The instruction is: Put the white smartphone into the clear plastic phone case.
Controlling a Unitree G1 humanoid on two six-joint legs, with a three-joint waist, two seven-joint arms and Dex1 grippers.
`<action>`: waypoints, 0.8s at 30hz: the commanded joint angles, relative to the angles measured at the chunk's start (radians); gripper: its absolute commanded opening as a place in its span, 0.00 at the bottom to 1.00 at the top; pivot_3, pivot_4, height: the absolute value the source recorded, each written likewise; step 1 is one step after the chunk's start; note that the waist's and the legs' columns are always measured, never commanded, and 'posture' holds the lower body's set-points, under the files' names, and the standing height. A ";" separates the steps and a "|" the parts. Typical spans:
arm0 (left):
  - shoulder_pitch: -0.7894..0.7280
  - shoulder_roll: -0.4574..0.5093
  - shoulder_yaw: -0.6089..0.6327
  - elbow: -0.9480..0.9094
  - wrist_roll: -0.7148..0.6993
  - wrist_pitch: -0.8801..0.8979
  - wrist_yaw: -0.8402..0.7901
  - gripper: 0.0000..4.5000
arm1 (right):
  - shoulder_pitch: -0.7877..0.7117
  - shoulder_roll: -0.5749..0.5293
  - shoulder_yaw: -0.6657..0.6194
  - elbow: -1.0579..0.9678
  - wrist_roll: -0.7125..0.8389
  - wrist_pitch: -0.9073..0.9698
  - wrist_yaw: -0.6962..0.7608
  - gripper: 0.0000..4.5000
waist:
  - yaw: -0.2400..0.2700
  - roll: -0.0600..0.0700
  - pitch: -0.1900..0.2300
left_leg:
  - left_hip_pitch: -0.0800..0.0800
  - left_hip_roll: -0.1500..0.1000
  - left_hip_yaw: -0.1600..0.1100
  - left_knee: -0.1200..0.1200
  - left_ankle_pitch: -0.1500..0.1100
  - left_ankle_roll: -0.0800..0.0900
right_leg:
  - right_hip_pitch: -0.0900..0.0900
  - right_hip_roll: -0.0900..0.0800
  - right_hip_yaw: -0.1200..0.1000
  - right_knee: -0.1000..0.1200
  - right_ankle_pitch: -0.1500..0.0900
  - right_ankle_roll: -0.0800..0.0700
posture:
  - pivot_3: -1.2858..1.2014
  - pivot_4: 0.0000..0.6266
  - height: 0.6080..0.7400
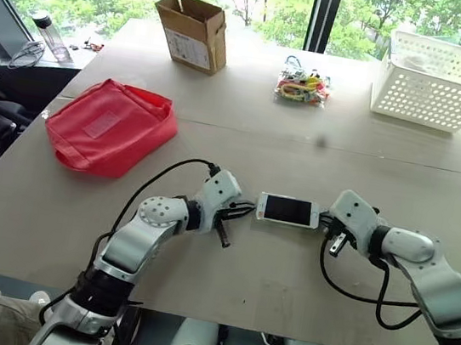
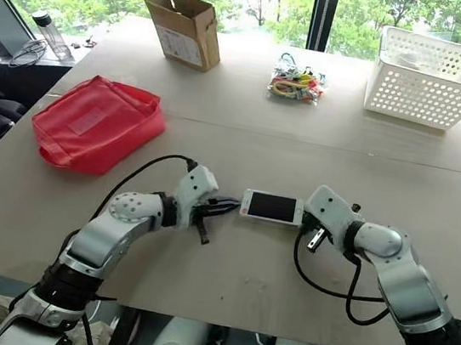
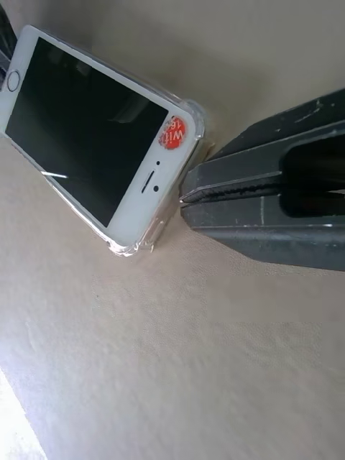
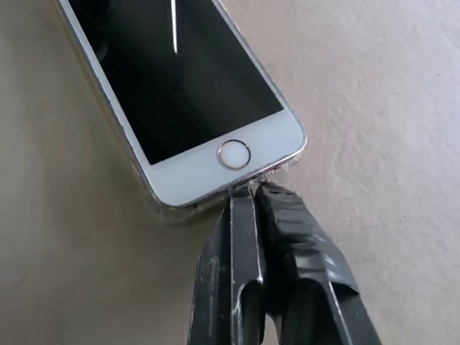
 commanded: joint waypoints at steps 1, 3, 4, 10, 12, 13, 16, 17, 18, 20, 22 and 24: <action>0.001 0.006 0.106 -0.089 -0.150 0.064 -0.039 0.00 | -0.006 0.010 -0.154 -0.037 0.122 0.038 0.037 0.00 | 0.001 0.000 0.001 | -0.001 0.000 0.000 0.000 0.000 0.000 | 0.000 0.000 0.000 0.000 0.000 0.000 | 0.52 0.24 0.95; -0.017 -0.008 0.085 -0.112 -0.190 0.106 -0.050 0.00 | -0.027 0.023 -0.177 -0.039 0.186 0.070 0.061 0.00 | 0.004 0.000 0.001 | -0.001 0.000 0.000 0.000 0.000 0.000 | 0.000 -0.001 -0.001 0.000 0.000 0.000 | 0.52 0.24 0.95; -0.027 -0.017 0.076 -0.118 -0.200 0.121 -0.047 0.00 | -0.036 0.026 -0.180 -0.039 0.208 0.082 0.070 0.00 | 0.004 0.000 0.001 | -0.001 0.000 0.000 0.000 0.000 0.000 | 0.001 -0.001 -0.001 -0.001 0.000 0.000 | 0.52 0.24 0.95; -0.136 -0.092 -0.079 0.025 -0.082 0.093 0.001 0.00 | -0.156 0.082 -0.078 0.044 0.217 0.131 0.048 0.00 | 0.001 0.000 0.001 | 0.000 -0.001 0.000 0.001 0.000 0.000 | 0.001 0.000 -0.001 0.001 0.000 0.000 | 0.52 0.24 0.95; -0.154 -0.103 -0.106 0.076 -0.050 0.083 0.017 0.00 | -0.187 0.078 -0.035 0.090 0.196 0.141 0.047 0.00 | -0.001 0.000 0.001 | 0.000 -0.001 0.000 0.001 0.000 0.000 | 0.000 0.001 0.001 0.001 0.000 0.000 | 0.52 0.24 0.95; -0.155 -0.096 -0.122 0.091 -0.037 0.075 0.009 0.00 | -0.201 0.070 -0.012 0.115 0.184 0.147 0.048 0.00 | -0.001 0.000 0.001 | 0.000 -0.001 0.000 0.001 0.000 0.000 | 0.000 0.002 0.001 0.000 0.000 0.000 | 0.52 0.24 0.95; -0.147 -0.081 -0.133 0.114 -0.019 0.071 0.005 0.00 | -0.224 0.026 0.051 0.168 0.160 0.172 0.080 0.00 | 0.001 0.000 0.000 | -0.001 -0.001 0.000 0.000 0.000 0.000 | 0.000 0.002 0.002 0.000 0.000 0.000 | 0.52 0.24 0.95; -0.145 -0.078 -0.134 0.118 -0.016 0.069 0.004 0.00 | -0.228 0.013 0.068 0.184 0.154 0.175 0.089 0.00 | 0.001 -0.001 0.000 | 0.000 -0.001 0.001 0.000 0.000 0.000 | 0.000 0.001 0.002 -0.001 0.000 0.000 | 0.52 0.24 0.95; -0.143 -0.076 -0.135 0.119 -0.014 0.066 0.002 0.00 | -0.234 -0.006 0.095 0.202 0.140 0.170 0.102 0.00 | 0.002 -0.001 -0.001 | 0.000 -0.001 0.001 0.001 0.000 0.000 | 0.000 0.001 0.002 -0.001 0.000 0.000 | 0.52 0.24 0.95; -0.139 -0.077 -0.136 0.122 -0.011 0.063 0.003 0.00 | -0.246 -0.034 0.153 0.243 0.112 0.159 0.130 0.00 | 0.003 -0.002 -0.002 | 0.000 -0.001 0.000 0.001 0.000 0.000 | 0.000 0.001 0.002 -0.001 0.000 0.000 | 0.52 0.24 0.95; -0.137 -0.080 -0.144 0.125 -0.005 0.059 0.005 0.00 | -0.262 -0.040 0.203 0.294 0.091 0.145 0.154 0.00 | 0.003 -0.005 -0.005 | 0.001 -0.001 0.000 0.001 0.000 0.001 | 0.002 0.001 0.002 0.000 0.000 0.000 | 0.52 0.24 0.95; -0.138 -0.087 -0.146 0.127 -0.003 0.061 0.011 0.00 | -0.275 -0.038 0.255 0.341 0.068 0.127 0.185 0.00 | 0.002 -0.008 -0.009 | 0.005 -0.001 -0.001 0.001 0.000 0.001 | 0.005 0.001 0.002 0.000 0.000 0.000 | 0.52 0.24 0.95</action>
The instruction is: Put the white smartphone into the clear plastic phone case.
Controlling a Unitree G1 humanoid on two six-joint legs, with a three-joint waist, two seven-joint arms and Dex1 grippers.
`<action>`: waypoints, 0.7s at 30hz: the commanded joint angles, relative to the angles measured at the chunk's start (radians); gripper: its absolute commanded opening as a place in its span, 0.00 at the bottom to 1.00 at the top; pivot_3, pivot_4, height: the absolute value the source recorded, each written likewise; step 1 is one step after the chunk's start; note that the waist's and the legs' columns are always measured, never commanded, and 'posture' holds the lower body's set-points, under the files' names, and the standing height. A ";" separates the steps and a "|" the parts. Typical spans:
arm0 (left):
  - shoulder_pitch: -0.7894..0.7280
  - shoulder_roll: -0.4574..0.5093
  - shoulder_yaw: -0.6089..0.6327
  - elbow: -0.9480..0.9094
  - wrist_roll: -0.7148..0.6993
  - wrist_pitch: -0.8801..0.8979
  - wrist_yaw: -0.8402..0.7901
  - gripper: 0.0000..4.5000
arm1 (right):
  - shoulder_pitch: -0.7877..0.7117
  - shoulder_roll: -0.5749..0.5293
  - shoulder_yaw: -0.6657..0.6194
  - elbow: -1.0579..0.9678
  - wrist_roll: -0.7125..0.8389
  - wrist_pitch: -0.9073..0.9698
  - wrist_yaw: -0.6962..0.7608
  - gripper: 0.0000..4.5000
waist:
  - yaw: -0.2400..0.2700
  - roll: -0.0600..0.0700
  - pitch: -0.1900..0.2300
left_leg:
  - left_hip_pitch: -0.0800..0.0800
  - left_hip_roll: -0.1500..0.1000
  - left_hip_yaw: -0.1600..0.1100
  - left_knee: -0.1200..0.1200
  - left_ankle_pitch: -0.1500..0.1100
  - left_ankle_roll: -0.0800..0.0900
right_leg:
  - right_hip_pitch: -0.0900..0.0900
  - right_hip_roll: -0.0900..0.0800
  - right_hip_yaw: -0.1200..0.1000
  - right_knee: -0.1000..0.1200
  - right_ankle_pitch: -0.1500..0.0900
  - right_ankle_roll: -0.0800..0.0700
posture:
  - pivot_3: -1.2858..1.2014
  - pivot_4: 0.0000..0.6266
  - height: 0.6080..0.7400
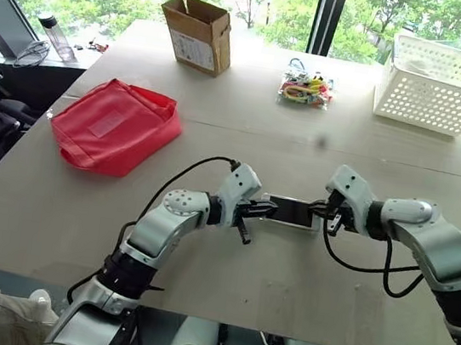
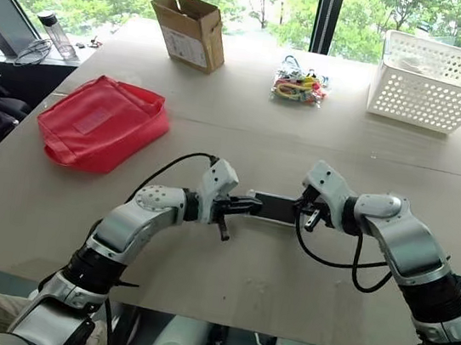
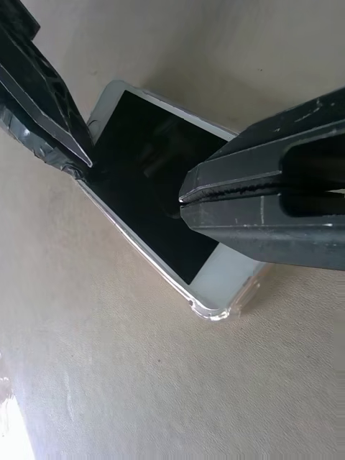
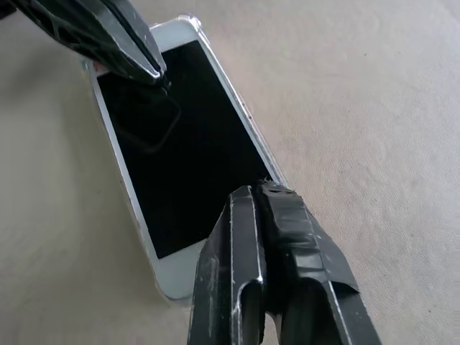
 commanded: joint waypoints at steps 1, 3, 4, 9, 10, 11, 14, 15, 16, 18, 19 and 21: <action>0.011 -0.008 -0.023 0.017 0.021 0.007 0.009 0.00 | 0.026 -0.011 0.137 0.132 -0.067 0.007 0.053 0.00 | 0.000 -0.003 -0.004 | 0.002 0.000 0.000 0.000 0.000 0.000 | 0.001 0.000 0.000 0.000 0.000 0.000 | 0.52 0.24 0.95; 0.013 -0.011 -0.026 0.015 0.023 0.011 0.011 0.00 | 0.021 0.005 0.169 0.173 -0.074 0.004 0.082 0.00 | 0.000 -0.005 -0.006 | 0.009 0.000 0.000 -0.001 0.000 0.000 | 0.008 -0.001 0.000 -0.001 0.000 0.000 | 0.52 0.24 0.95; 0.015 -0.013 -0.026 0.015 0.022 0.013 0.012 0.00 | 0.018 0.019 0.181 0.203 -0.084 -0.004 0.087 0.00 | 0.000 -0.005 -0.009 | 0.012 0.000 -0.001 -0.001 -0.001 0.001 | 0.011 -0.002 -0.001 -0.001 0.000 0.000 | 0.52 0.24 0.95; 0.023 -0.015 -0.030 0.023 0.030 0.011 0.014 0.00 | 0.007 0.070 0.263 0.365 -0.173 -0.066 0.131 0.00 | -0.003 -0.009 -0.034 | 0.015 0.000 -0.001 -0.004 -0.001 0.001 | 0.013 -0.004 -0.001 -0.003 0.000 -0.001 | 0.52 0.24 0.95; 0.023 -0.016 -0.030 0.025 0.031 0.011 0.013 0.00 | 0.005 0.075 0.276 0.387 -0.196 -0.083 0.136 0.00 | -0.004 -0.009 -0.038 | 0.016 0.000 -0.001 -0.006 -0.001 0.001 | 0.013 -0.004 -0.001 -0.003 0.000 -0.001 | 0.52 0.24 0.95; 0.025 -0.018 -0.031 0.029 0.034 0.009 0.013 0.00 | 0.004 0.073 0.294 0.398 -0.221 -0.102 0.149 0.00 | -0.004 -0.010 -0.043 | 0.016 0.000 -0.001 -0.007 -0.002 0.002 | 0.013 -0.004 0.000 -0.004 -0.001 -0.001 | 0.52 0.24 0.95; 0.028 -0.022 -0.032 0.035 0.038 0.006 0.012 0.00 | 0.004 0.090 0.252 0.391 -0.239 -0.144 0.129 0.00 | -0.004 -0.013 -0.052 | 0.019 0.000 0.000 -0.011 -0.004 0.005 | 0.015 -0.006 0.000 -0.005 -0.002 -0.005 | 0.52 0.24 0.95; 0.029 -0.023 -0.031 0.036 0.039 0.005 0.011 0.00 | 0.005 0.102 0.204 0.378 -0.221 -0.147 0.115 0.00 | -0.003 -0.013 -0.052 | 0.020 0.000 0.000 -0.011 -0.004 0.005 | 0.015 -0.006 0.000 -0.006 -0.003 -0.005 | 0.52 0.24 0.95; 0.029 -0.023 -0.031 0.039 0.041 0.002 0.011 0.00 | 0.006 0.113 0.142 0.355 -0.190 -0.150 0.103 0.00 | -0.003 -0.013 -0.052 | 0.020 0.000 0.000 -0.012 -0.004 0.005 | 0.015 -0.007 0.000 -0.006 -0.003 -0.006 | 0.52 0.24 0.95; 0.032 -0.022 -0.029 0.041 0.044 -0.001 0.010 0.00 | 0.020 0.123 0.046 0.303 -0.137 -0.185 0.108 0.00 | -0.001 -0.013 -0.050 | 0.020 0.000 0.001 -0.012 -0.004 0.005 | 0.015 -0.009 -0.002 -0.006 -0.002 -0.006 | 0.52 0.24 0.95; 0.033 -0.023 -0.029 0.042 0.045 -0.003 0.009 0.00 | 0.030 0.123 0.003 0.261 -0.102 -0.167 0.119 0.00 | -0.002 -0.009 -0.048 | 0.020 0.000 0.001 -0.012 -0.004 0.005 | 0.015 -0.010 -0.003 -0.007 -0.002 -0.006 | 0.52 0.24 0.95; 0.037 -0.022 -0.027 0.043 0.047 -0.007 0.010 0.00 | 0.070 0.087 -0.058 0.135 -0.043 -0.162 0.161 0.00 | 0.000 0.003 -0.041 | 0.018 0.000 0.003 -0.012 -0.004 0.006 | 0.013 -0.012 -0.005 -0.008 -0.002 -0.006 | 0.52 0.24 0.95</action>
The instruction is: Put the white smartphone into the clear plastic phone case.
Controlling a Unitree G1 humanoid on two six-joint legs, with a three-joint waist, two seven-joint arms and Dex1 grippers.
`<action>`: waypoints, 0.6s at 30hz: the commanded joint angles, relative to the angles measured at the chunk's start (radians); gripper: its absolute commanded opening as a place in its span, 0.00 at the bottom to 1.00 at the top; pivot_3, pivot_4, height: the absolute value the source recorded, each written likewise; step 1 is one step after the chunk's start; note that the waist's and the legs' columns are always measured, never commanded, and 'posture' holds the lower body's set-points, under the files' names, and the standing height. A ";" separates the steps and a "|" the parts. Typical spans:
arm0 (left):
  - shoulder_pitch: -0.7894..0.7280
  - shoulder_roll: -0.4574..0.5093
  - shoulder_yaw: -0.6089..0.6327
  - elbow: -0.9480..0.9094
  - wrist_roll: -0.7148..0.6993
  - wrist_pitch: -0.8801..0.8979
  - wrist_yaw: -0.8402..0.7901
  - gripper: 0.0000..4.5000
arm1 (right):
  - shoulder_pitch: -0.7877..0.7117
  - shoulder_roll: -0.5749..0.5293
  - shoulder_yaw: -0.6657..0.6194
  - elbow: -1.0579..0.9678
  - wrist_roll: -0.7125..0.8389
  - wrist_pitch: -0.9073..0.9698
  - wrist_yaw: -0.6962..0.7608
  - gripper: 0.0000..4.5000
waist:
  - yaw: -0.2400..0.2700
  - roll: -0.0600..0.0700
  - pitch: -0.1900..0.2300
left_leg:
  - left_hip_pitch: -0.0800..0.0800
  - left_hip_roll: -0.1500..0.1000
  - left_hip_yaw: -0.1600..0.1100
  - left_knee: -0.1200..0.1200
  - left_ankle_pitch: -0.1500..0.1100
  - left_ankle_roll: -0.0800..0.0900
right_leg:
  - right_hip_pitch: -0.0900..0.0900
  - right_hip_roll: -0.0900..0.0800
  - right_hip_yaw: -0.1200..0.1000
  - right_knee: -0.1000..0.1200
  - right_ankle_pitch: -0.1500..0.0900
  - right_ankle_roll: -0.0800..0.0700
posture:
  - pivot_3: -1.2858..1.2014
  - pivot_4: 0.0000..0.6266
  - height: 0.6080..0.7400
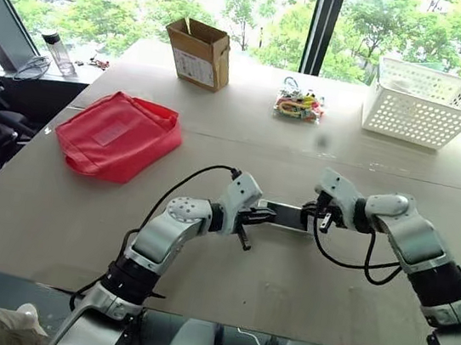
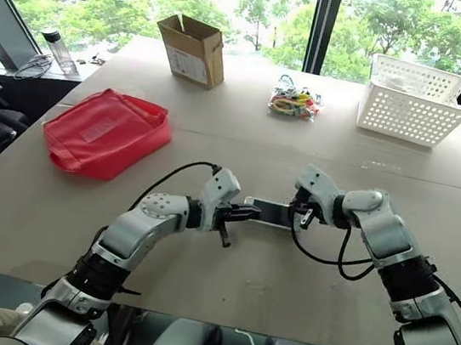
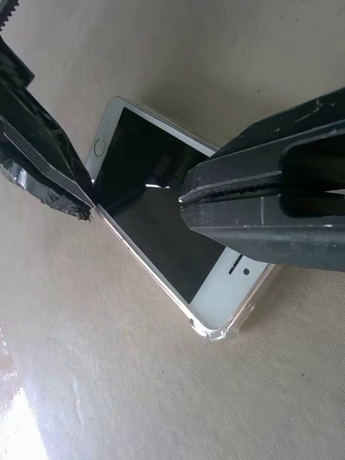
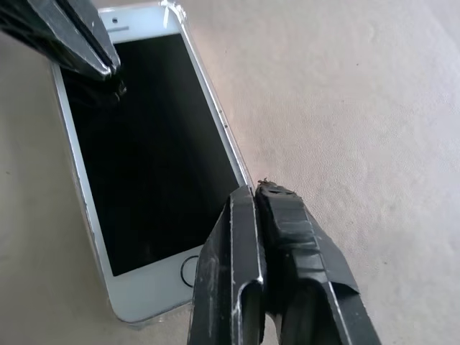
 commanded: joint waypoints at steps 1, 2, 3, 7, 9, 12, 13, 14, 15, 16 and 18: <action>0.015 0.001 -0.012 0.016 0.014 0.001 0.002 0.00 | 0.102 -0.051 -0.056 -0.166 0.103 0.041 0.076 0.00 | 0.002 0.010 0.006 | -0.005 0.000 0.000 0.000 0.001 -0.001 | -0.003 0.000 -0.001 0.000 0.002 0.003 | 0.52 0.24 0.95; 0.018 0.002 -0.012 0.015 0.014 -0.001 0.002 0.00 | 0.114 -0.056 -0.068 -0.203 0.118 0.049 0.076 0.00 | 0.002 0.012 0.007 | -0.006 0.000 0.000 0.000 0.002 -0.003 | -0.005 0.000 -0.002 0.000 0.002 0.004 | 0.52 0.24 0.95; 0.019 0.002 -0.011 0.015 0.016 -0.005 0.003 0.00 | 0.121 -0.056 -0.077 -0.231 0.129 0.063 0.066 0.00 | 0.001 0.012 0.007 | -0.008 0.000 0.000 -0.001 0.002 -0.004 | -0.007 0.000 -0.002 0.000 0.002 0.004 | 0.52 0.24 0.95; 0.024 0.005 -0.010 0.013 0.018 -0.015 0.004 0.00 | 0.147 -0.086 -0.081 -0.327 0.164 0.122 0.061 0.00 | 0.000 0.016 0.012 | -0.014 0.000 -0.001 -0.003 0.003 -0.004 | -0.012 0.001 -0.002 -0.003 0.002 0.004 | 0.52 0.24 0.95; 0.025 0.008 -0.010 0.011 0.017 -0.015 0.001 0.00 | 0.155 -0.110 -0.065 -0.366 0.186 0.179 0.073 0.00 | 0.000 0.016 0.012 | -0.016 0.000 -0.001 -0.003 0.002 -0.004 | -0.013 0.001 -0.003 -0.005 0.002 0.004 | 0.52 0.24 0.95; 0.025 0.011 -0.012 0.009 0.018 -0.014 -0.002 0.00 | 0.142 -0.135 0.001 -0.324 0.127 0.190 0.044 0.00 | 0.000 0.016 0.014 | -0.018 -0.001 -0.002 -0.002 0.002 -0.002 | -0.013 0.001 -0.003 -0.006 0.002 0.005 | 0.52 0.24 0.95; 0.025 0.012 -0.013 0.008 0.018 -0.014 -0.002 0.00 | 0.134 -0.148 0.035 -0.291 0.093 0.187 0.037 0.00 | 0.000 0.016 0.013 | -0.018 -0.001 -0.002 -0.001 0.002 -0.002 | -0.013 0.001 -0.003 -0.006 0.002 0.005 | 0.52 0.24 0.95; 0.025 0.013 -0.013 0.008 0.019 -0.014 -0.003 0.00 | 0.128 -0.159 0.058 -0.271 0.072 0.186 0.034 0.00 | 0.000 0.016 0.013 | -0.018 -0.001 -0.002 -0.001 0.002 -0.002 | -0.013 0.001 -0.003 -0.006 0.002 0.005 | 0.52 0.24 0.95; 0.024 0.015 -0.014 0.007 0.019 -0.014 -0.003 0.00 | 0.120 -0.169 0.083 -0.248 0.055 0.186 0.036 0.00 | 0.000 0.015 0.013 | -0.017 -0.001 -0.002 -0.001 0.002 -0.002 | -0.013 0.001 -0.003 -0.006 0.002 0.005 | 0.52 0.24 0.95; 0.025 0.017 -0.014 0.005 0.019 -0.013 -0.004 0.00 | 0.112 -0.175 0.108 -0.229 0.046 0.186 0.047 0.00 | 0.000 0.015 0.014 | -0.017 -0.001 -0.002 -0.001 0.002 -0.002 | -0.013 0.001 -0.003 -0.006 0.002 0.004 | 0.52 0.24 0.95; 0.026 0.019 -0.013 0.003 0.018 -0.009 -0.004 0.00 | 0.098 -0.167 0.146 -0.185 0.042 0.186 0.065 0.00 | 0.000 0.014 0.013 | -0.016 -0.001 -0.002 -0.001 0.001 -0.002 | -0.012 0.001 -0.003 -0.006 0.002 0.004 | 0.52 0.24 0.95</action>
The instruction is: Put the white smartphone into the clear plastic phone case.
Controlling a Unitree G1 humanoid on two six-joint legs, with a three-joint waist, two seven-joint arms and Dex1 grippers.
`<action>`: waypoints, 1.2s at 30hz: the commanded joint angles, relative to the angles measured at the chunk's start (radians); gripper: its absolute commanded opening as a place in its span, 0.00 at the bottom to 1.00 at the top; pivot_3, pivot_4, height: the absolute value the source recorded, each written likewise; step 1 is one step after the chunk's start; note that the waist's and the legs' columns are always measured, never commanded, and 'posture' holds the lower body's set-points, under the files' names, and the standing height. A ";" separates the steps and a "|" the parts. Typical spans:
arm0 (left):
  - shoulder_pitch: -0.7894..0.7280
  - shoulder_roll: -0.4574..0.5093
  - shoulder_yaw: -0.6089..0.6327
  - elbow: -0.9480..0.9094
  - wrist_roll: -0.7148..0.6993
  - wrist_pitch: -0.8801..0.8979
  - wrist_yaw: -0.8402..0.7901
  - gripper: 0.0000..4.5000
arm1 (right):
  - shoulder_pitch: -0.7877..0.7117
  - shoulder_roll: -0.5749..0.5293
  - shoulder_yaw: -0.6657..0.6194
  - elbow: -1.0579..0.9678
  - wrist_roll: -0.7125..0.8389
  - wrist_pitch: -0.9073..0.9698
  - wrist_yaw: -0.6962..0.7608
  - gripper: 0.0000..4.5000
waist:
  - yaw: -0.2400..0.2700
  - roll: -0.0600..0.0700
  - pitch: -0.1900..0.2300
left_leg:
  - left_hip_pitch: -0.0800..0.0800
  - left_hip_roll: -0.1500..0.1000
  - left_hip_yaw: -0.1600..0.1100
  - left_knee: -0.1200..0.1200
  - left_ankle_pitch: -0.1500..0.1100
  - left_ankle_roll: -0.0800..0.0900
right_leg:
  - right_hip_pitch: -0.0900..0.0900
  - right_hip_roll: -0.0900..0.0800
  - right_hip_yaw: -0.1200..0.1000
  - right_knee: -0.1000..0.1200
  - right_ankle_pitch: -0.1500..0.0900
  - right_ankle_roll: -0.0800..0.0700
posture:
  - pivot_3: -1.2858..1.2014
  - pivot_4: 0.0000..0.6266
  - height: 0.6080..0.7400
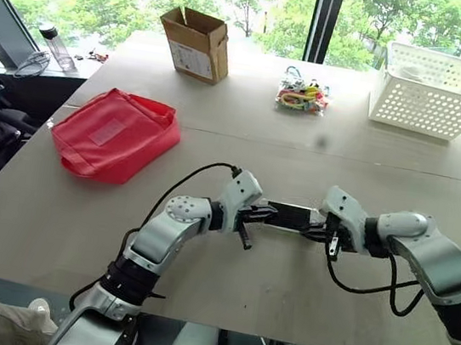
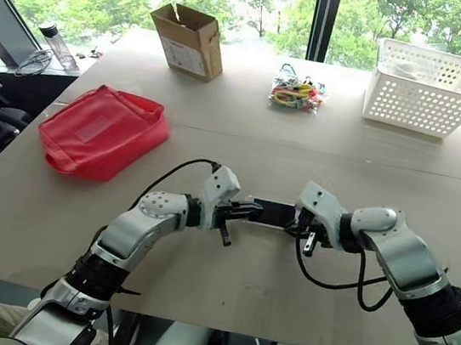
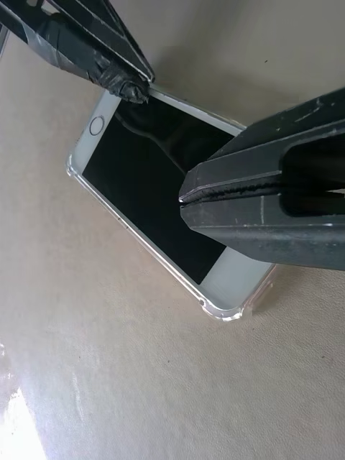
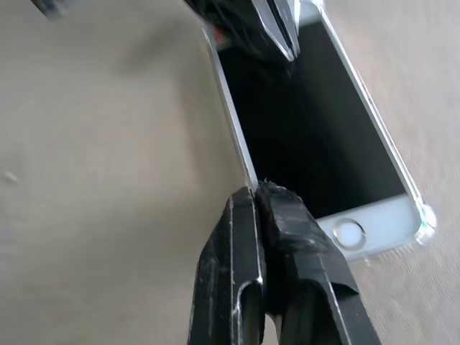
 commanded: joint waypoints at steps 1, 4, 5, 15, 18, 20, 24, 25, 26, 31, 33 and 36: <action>0.019 0.016 -0.014 0.013 0.017 0.021 -0.001 0.00 | 0.015 -0.002 0.106 0.139 -0.059 0.032 0.016 0.00 | 0.000 -0.002 -0.001 | 0.002 0.000 0.000 0.000 -0.001 0.002 | 0.001 0.000 0.000 0.000 0.000 0.000 | 0.52 0.24 0.95; 0.021 0.017 -0.015 0.002 0.016 0.026 0.002 0.00 | 0.007 0.035 0.153 0.234 -0.072 0.021 0.033 0.00 | -0.004 -0.005 -0.002 | 0.010 0.000 0.000 -0.001 -0.003 0.004 | 0.009 0.000 0.000 -0.002 0.000 0.000 | 0.52 0.24 0.95; 0.024 0.017 -0.014 -0.003 0.017 0.023 0.005 0.00 | 0.006 0.043 0.163 0.258 -0.086 0.007 0.030 0.00 | -0.008 -0.008 -0.005 | 0.012 0.000 -0.001 -0.002 -0.003 0.004 | 0.010 0.000 0.000 -0.002 -0.001 -0.002 | 0.52 0.24 0.95; 0.154 -0.014 0.208 -0.167 -0.091 -0.105 0.085 0.00 | -0.013 0.365 -0.505 0.012 0.277 -0.096 -0.262 0.00 | -0.025 0.005 0.020 | 0.001 0.001 0.002 -0.001 0.001 -0.002 | 0.000 -0.003 -0.002 -0.001 0.004 0.001 | 0.52 0.24 0.95; 0.144 -0.051 0.373 -0.230 -0.273 -0.034 0.131 0.06 | 0.036 0.312 -0.502 -0.056 0.182 -0.173 -0.315 0.12 | -0.003 0.007 0.024 | -0.010 0.000 0.001 0.001 0.002 -0.003 | -0.010 -0.002 -0.005 0.000 0.007 0.004 | 0.52 0.24 0.95; 0.134 -0.048 0.448 -0.245 -0.334 -0.021 0.145 0.20 | 0.103 0.252 -0.470 -0.102 0.124 -0.229 -0.312 0.28 | 0.004 0.005 0.024 | -0.013 0.000 -0.001 0.000 0.002 -0.003 | -0.009 -0.001 -0.007 -0.006 0.007 0.005 | 0.52 0.24 0.95; 0.121 -0.027 0.506 -0.258 -0.351 0.003 0.205 0.61 | 0.214 0.206 -0.485 -0.163 0.110 -0.289 -0.313 0.70 | 0.003 0.005 0.025 | -0.013 -0.002 0.001 0.000 0.002 -0.003 | -0.005 -0.001 -0.006 -0.008 0.004 0.009 | 0.52 0.24 0.95; 0.132 -0.013 0.517 -0.271 -0.360 0.014 0.209 0.70 | 0.263 0.187 -0.494 -0.180 0.099 -0.322 -0.300 0.80 | 0.003 0.004 0.026 | -0.013 -0.002 0.002 0.000 0.002 -0.003 | -0.005 -0.001 -0.006 -0.008 0.004 0.010 | 0.52 0.24 0.95; 0.144 -0.001 0.525 -0.284 -0.366 0.023 0.209 0.79 | 0.305 0.176 -0.507 -0.195 0.094 -0.344 -0.295 0.89 | 0.002 0.003 0.027 | -0.012 -0.003 0.002 0.000 0.002 -0.003 | -0.005 -0.001 -0.005 -0.009 0.004 0.010 | 0.52 0.24 0.95; 0.333 0.111 0.540 -0.405 -0.350 -0.017 0.116 0.99 | 0.609 0.159 -0.686 -0.356 0.231 -0.340 -0.241 1.00 | 0.002 0.001 0.030 | -0.009 -0.002 0.001 -0.001 0.002 -0.003 | -0.004 0.000 -0.004 -0.006 0.003 0.010 | 0.52 0.24 0.95; 0.438 0.146 0.575 -0.436 -0.386 -0.009 0.076 0.99 | 0.731 0.148 -0.767 -0.405 0.263 -0.346 -0.211 1.00 | 0.001 0.002 0.031 | -0.008 -0.002 0.001 -0.001 0.002 -0.003 | -0.004 0.000 -0.003 -0.006 0.003 0.010 | 0.52 0.24 0.95; 0.551 0.201 0.616 -0.456 -0.389 -0.022 0.027 0.99 | 0.873 0.145 -0.860 -0.438 0.242 -0.384 -0.212 1.00 | 0.002 0.001 0.033 | -0.007 -0.002 0.001 -0.001 0.001 -0.003 | -0.004 -0.001 -0.002 -0.006 0.003 0.010 | 0.52 0.24 0.95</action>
